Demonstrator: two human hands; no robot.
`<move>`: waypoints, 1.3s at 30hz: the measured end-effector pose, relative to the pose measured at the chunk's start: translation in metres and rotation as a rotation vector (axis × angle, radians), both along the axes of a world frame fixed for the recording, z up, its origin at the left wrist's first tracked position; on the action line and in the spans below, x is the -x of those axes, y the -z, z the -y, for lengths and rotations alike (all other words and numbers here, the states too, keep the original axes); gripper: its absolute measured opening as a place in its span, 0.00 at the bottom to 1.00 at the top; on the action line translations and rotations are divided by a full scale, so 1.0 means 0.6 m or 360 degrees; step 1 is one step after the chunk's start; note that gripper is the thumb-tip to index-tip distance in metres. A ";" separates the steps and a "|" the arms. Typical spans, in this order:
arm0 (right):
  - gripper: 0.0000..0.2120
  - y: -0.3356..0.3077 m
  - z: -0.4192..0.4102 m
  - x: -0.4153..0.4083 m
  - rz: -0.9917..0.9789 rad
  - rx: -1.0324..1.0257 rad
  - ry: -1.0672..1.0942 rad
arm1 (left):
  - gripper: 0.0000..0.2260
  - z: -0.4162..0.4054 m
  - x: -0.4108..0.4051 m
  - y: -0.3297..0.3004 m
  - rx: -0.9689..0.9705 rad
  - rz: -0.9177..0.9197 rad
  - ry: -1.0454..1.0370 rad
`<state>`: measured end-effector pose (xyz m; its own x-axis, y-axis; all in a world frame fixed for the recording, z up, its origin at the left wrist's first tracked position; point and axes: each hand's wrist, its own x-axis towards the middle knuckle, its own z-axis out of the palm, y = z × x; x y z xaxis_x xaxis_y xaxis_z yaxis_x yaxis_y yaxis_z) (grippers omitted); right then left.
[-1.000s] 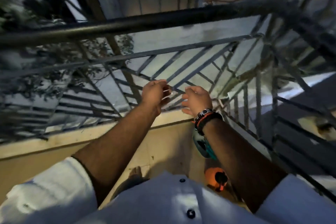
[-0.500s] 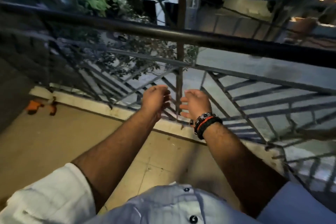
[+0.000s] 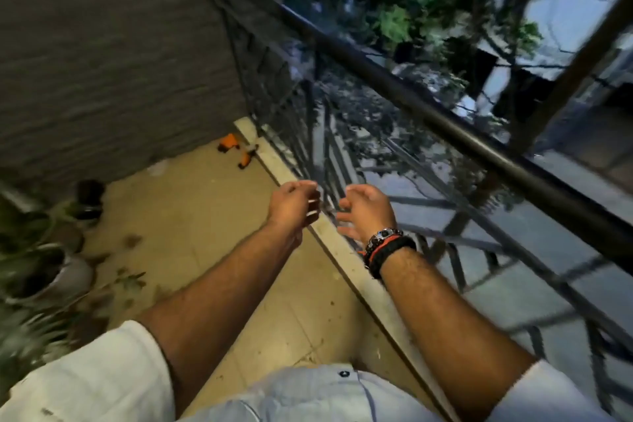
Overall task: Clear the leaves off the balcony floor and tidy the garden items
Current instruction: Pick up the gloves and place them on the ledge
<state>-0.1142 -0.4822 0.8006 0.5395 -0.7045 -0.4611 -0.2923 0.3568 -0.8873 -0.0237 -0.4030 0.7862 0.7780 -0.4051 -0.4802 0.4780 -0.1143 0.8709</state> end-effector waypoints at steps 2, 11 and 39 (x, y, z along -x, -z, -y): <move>0.05 0.004 0.016 -0.044 0.0002 0.0001 -0.0151 | 0.03 -0.003 -0.028 0.001 -0.0025 -0.0003 -0.0147; 0.05 0.041 0.002 -0.210 -0.0093 -0.0052 -0.0697 | 0.02 -0.062 -0.145 0.034 -0.0070 -0.0102 -0.0739; 0.07 0.183 0.049 -0.974 -0.0453 -0.0262 -0.0958 | 0.04 -0.068 -0.847 0.191 -0.0278 -0.0390 -0.1014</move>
<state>0.4701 -0.5116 0.6908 0.6570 -0.2282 -0.7185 -0.6960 0.1828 -0.6944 0.4843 -0.3623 0.6717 0.6993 0.1924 -0.6884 0.6784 0.1250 0.7240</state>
